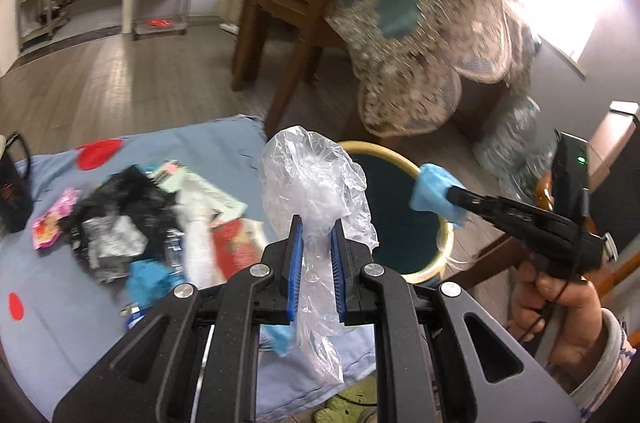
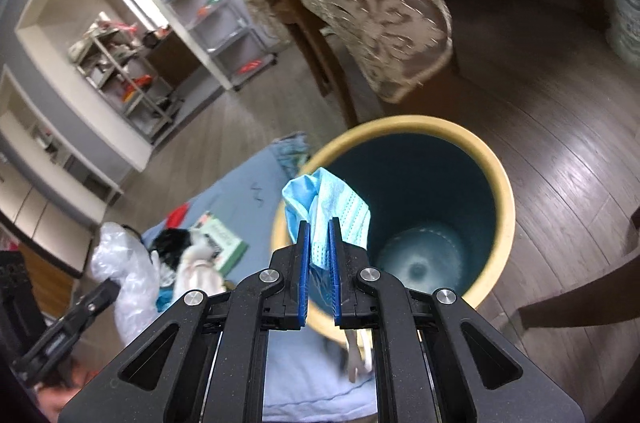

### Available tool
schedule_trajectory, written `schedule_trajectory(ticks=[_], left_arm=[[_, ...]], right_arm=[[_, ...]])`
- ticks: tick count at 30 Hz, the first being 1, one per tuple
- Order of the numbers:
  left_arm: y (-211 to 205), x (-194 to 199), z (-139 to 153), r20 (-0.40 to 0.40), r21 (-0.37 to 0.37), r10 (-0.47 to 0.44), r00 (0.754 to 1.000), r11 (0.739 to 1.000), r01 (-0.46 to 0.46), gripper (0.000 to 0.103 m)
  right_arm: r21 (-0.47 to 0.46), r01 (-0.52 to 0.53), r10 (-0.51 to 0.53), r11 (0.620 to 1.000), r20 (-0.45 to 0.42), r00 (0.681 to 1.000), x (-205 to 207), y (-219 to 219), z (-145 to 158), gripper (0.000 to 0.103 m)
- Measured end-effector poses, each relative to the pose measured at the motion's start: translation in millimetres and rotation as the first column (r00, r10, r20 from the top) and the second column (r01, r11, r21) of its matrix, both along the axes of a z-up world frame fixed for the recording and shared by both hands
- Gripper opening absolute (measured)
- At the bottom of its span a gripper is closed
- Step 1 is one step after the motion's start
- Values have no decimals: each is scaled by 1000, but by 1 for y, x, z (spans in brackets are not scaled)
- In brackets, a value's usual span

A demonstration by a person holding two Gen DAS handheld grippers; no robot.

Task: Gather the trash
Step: 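Carry the blue mask over the bin and open the right gripper, then lower the clear plastic bag into the bin and open the left gripper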

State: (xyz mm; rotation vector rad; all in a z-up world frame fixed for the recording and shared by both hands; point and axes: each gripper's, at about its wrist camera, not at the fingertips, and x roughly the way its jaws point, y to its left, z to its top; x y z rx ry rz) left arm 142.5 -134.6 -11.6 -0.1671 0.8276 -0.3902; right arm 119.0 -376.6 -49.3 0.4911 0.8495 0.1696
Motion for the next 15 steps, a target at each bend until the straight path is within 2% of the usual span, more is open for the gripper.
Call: schedule_trajectory(ticks=[4, 6, 7, 10, 15], left_arm=[[-25, 14, -4, -25, 23, -42, 999, 999, 42, 13], [-34, 23, -9, -45, 27, -55, 997, 998, 57, 13], [-37, 27, -12, -56, 27, -58, 997, 998, 60, 13], [-50, 42, -24, -95, 14, -72, 993, 997, 74, 13], [-75, 62, -45, -148, -18, -106, 983, 994, 104, 13]], right_arm=[[-16, 26, -27, 1000, -62, 998, 14, -5, -22, 13], [-11, 40, -41, 999, -94, 995, 19, -9, -30, 22], [-10, 48, -49, 999, -99, 994, 19, -11, -31, 30], [7, 70, -70, 998, -81, 994, 13, -18, -28, 42], [26, 115, -114, 993, -29, 993, 2, -29, -16, 48]])
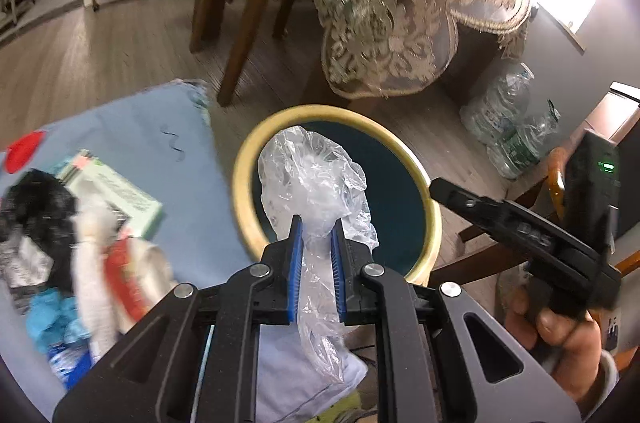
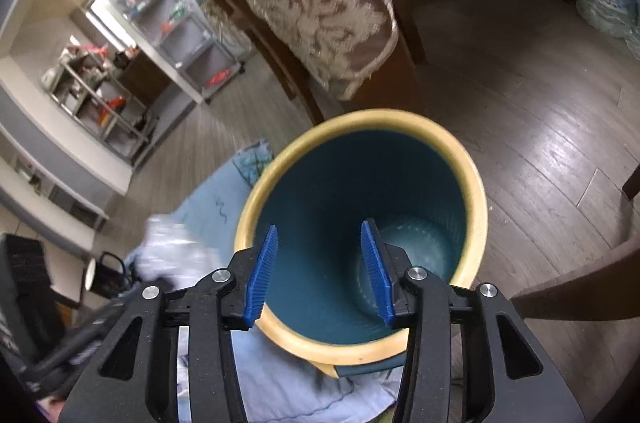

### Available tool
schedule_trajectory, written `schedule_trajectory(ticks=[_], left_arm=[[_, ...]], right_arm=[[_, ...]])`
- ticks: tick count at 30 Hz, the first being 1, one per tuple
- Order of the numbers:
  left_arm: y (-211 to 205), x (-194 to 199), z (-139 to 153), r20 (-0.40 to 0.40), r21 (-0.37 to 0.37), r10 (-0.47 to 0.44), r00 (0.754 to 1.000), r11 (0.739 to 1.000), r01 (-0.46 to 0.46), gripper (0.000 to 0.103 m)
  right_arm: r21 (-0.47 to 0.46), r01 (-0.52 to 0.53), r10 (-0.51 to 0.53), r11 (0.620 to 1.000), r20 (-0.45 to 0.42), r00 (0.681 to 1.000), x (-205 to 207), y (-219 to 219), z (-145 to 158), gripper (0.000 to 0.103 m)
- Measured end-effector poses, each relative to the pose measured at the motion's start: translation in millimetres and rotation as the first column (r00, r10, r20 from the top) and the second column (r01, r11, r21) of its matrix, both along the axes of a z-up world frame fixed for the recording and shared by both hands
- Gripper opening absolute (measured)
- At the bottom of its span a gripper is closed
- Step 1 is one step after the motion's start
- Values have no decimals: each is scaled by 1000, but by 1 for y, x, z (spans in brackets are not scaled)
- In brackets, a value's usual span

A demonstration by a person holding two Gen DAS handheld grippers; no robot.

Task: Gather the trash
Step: 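Lower the clear plastic bag into the bin and open the left gripper, then grasp the black plastic bag with the left gripper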

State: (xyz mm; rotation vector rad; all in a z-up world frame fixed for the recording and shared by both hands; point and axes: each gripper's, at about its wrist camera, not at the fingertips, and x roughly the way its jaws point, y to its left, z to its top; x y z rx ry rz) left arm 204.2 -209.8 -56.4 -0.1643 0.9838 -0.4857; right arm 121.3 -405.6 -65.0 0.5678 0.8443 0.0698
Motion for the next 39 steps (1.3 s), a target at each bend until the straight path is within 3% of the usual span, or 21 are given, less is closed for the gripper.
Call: schedule_trajectory(ticks=[9, 13, 18, 21, 39], left_arm=[[-40, 31, -25, -26, -33, -55, 998, 998, 54, 15], [-41, 39, -30, -24, -57, -53, 998, 997, 51, 54], [-32, 37, -22, -5, -54, -41, 999, 998, 41, 57], [-18, 30, -11, 22, -52, -28, 999, 998, 29, 66], [93, -27, 33, 126, 18, 94, 988, 995, -97, 74]], right_arm=[[-64, 74, -63, 995, 164, 984, -32, -6, 41, 60], [-54, 99, -88, 994, 180, 980, -34, -12, 44, 62], [-37, 104, -97, 994, 162, 982, -30, -16, 40, 62], [-38, 89, -81, 995, 160, 984, -28, -11, 40, 63], [-155, -39, 60, 987, 135, 989, -25, 34, 34, 71]])
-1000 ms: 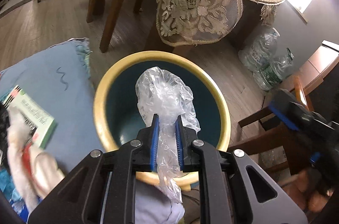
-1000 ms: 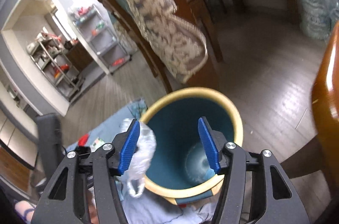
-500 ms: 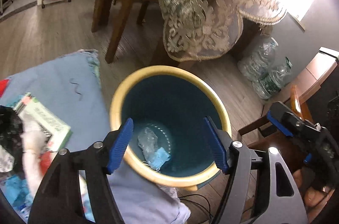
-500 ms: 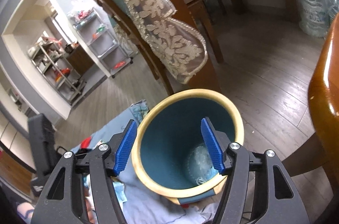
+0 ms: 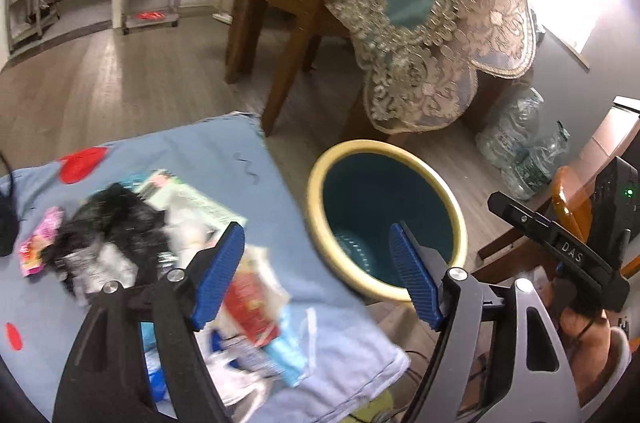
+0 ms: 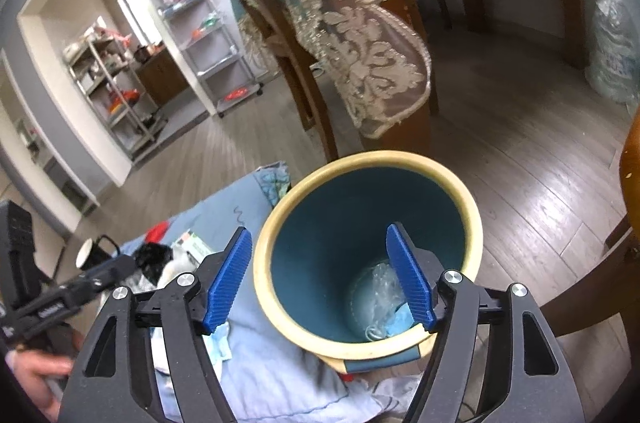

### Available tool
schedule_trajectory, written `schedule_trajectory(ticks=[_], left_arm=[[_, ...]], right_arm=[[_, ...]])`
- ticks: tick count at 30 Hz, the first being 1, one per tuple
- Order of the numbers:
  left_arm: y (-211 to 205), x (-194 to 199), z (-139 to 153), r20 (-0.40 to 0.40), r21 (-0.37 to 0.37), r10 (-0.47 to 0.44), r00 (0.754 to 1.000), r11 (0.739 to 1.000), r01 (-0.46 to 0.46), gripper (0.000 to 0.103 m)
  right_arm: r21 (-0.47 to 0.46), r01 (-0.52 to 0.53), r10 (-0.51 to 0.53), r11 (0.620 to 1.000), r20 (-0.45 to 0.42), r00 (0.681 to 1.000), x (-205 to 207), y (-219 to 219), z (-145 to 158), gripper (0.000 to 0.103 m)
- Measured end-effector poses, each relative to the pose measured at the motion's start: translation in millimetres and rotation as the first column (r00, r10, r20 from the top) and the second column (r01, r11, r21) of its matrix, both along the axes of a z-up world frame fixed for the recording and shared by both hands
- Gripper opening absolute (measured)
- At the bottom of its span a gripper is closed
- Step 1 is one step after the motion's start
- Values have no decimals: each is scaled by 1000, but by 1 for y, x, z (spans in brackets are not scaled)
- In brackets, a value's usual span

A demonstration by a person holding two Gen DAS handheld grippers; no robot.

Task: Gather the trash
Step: 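Grasp the black plastic bag with the left gripper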

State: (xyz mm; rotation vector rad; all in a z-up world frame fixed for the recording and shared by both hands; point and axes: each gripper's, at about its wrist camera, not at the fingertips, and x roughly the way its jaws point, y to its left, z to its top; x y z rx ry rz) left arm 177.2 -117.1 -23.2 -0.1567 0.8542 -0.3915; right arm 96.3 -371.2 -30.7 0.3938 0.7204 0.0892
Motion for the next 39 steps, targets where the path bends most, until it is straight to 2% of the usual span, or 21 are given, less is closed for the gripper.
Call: schedule_trajectory(ticks=[8, 16, 22, 25, 26, 29, 32, 33, 39], left_arm=[[65, -16, -4, -2, 35, 117, 993, 992, -117, 75], [127, -8, -19, -25, 90, 244, 969, 966, -241, 75], [148, 22, -39, -75, 137, 280, 957, 954, -268, 75], [146, 33, -54, -114, 150, 259, 959, 959, -241, 73], [144, 36, -59, -125, 160, 249, 960, 960, -228, 71], [136, 43, -73, -158, 218, 228, 961, 957, -191, 51], [137, 44, -80, -187, 227, 239, 953, 954, -195, 19], [138, 42, -80, -191, 223, 244, 951, 954, -200, 16], [141, 26, -61, -161, 193, 250, 955, 957, -218, 16]], right_arm=[[-35, -58, 58, 998, -13, 998, -2, 21, -4, 74], [-55, -129, 128, 990, -24, 992, 3, 51, -4, 74], [-76, -183, 180, 980, -35, 983, 6, 74, -4, 74], [-90, -203, 200, 975, -42, 979, 6, 83, -5, 74], [-92, -207, 204, 974, -46, 978, 6, 84, -6, 74], [-93, -222, 217, 971, -53, 975, 7, 91, -6, 74], [-107, -248, 244, 963, -55, 968, 7, 100, -7, 74], [-110, -255, 250, 961, -56, 967, 6, 103, -7, 74], [-119, -330, 325, 937, -57, 944, 6, 131, -4, 74]])
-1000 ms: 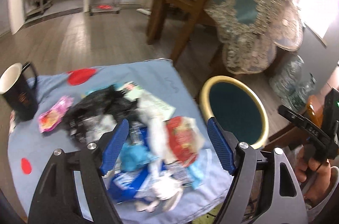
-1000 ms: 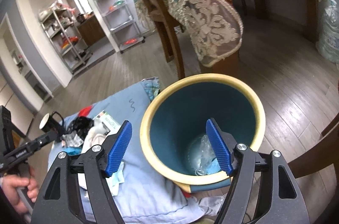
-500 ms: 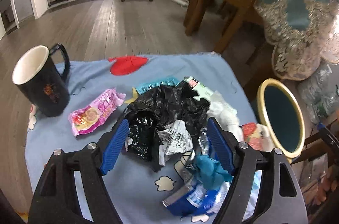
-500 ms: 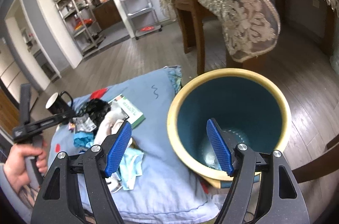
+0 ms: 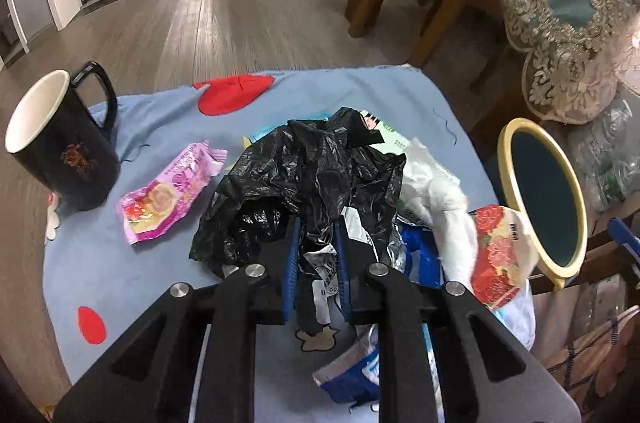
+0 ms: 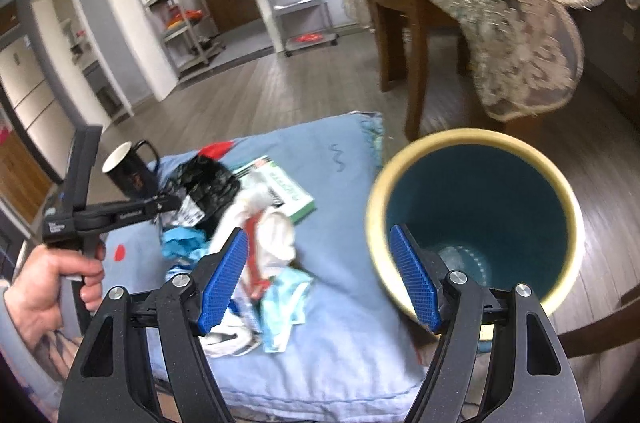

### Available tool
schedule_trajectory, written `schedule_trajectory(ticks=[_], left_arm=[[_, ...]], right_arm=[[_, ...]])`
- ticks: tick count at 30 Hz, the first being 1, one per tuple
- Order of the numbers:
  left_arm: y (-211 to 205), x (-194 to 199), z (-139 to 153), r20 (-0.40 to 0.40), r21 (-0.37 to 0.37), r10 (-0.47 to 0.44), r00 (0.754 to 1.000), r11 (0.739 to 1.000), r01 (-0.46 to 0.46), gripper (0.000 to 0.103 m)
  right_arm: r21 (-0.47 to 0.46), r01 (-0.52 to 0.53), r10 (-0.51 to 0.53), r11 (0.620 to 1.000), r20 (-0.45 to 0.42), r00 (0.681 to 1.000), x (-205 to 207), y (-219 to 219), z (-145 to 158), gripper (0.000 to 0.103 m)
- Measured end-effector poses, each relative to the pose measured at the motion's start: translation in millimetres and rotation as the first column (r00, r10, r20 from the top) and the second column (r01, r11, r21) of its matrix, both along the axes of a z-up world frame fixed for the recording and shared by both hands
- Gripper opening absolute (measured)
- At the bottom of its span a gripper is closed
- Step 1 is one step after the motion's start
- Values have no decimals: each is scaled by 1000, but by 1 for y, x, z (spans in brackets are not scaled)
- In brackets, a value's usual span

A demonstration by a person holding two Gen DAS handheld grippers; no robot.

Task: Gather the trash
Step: 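Grasp the black plastic bag with the left gripper, then grasp the blue tissue with the right gripper and drop it into the bin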

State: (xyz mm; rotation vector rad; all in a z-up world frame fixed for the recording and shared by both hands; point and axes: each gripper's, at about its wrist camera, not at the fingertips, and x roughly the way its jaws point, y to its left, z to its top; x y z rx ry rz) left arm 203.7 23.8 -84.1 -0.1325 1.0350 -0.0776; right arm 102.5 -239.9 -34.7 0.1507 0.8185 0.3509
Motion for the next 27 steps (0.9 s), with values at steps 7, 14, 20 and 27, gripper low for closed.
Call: schedule_trajectory(ticks=[7, 14, 20, 27], left_arm=[[24, -20, 37, 80, -11, 59, 995, 998, -58, 16], [46, -45, 75, 140, -55, 92, 986, 995, -85, 16], [51, -74, 98, 182, -52, 67, 981, 997, -58, 16], [68, -85, 88, 184, -121, 130, 974, 987, -109, 16]], right_arm=[[-35, -116, 117, 993, 17, 993, -5, 48, 4, 74], [-69, -218, 219, 973, -2, 976, -3, 88, -6, 74], [-70, -264, 262, 962, -40, 964, 6, 116, -18, 74], [-130, -309, 301, 942, -83, 950, 16, 152, -43, 74]])
